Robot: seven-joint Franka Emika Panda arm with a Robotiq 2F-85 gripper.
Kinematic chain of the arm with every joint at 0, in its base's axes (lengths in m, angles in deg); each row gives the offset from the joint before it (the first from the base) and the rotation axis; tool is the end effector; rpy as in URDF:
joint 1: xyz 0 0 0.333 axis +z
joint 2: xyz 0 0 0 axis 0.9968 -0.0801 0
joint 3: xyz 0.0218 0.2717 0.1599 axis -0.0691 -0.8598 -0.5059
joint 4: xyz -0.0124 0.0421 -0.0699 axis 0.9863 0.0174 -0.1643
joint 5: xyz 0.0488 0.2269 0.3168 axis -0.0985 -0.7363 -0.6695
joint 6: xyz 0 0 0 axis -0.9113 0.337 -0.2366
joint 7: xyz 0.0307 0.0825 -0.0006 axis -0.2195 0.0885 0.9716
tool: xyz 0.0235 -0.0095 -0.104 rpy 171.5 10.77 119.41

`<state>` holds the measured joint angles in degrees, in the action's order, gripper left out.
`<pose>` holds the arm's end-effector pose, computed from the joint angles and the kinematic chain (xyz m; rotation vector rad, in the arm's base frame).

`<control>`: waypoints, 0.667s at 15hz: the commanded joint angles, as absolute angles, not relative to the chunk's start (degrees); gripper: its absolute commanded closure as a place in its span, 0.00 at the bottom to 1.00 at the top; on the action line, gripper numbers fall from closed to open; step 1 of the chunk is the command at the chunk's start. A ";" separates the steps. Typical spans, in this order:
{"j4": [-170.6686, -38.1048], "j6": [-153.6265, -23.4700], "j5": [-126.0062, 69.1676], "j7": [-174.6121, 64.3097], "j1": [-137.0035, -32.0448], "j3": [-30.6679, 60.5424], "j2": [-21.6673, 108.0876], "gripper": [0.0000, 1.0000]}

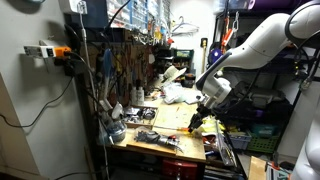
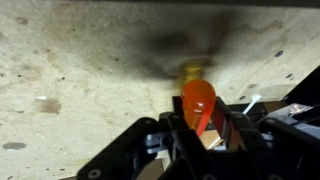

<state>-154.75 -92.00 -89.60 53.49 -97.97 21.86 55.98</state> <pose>0.4209 -0.1778 0.2517 -2.5785 -0.7639 -0.6637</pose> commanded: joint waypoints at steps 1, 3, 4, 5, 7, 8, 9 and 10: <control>-155.02 -94.87 -91.98 52.41 -96.71 20.63 55.06 0.88; -154.78 -95.90 -92.75 52.00 -96.26 20.03 54.49 0.88; -154.63 -96.38 -92.96 51.60 -96.08 19.79 54.22 0.88; -154.45 -96.94 -93.18 50.96 -95.87 19.56 54.00 0.88; -154.11 -97.85 -93.18 49.37 -95.59 19.14 53.80 0.88; -153.93 -98.20 -93.13 48.59 -95.44 18.94 53.67 0.88; -153.74 -98.92 -93.30 47.84 -95.18 18.63 53.51 0.88; -153.58 -99.34 -93.18 46.95 -94.95 18.39 53.37 0.88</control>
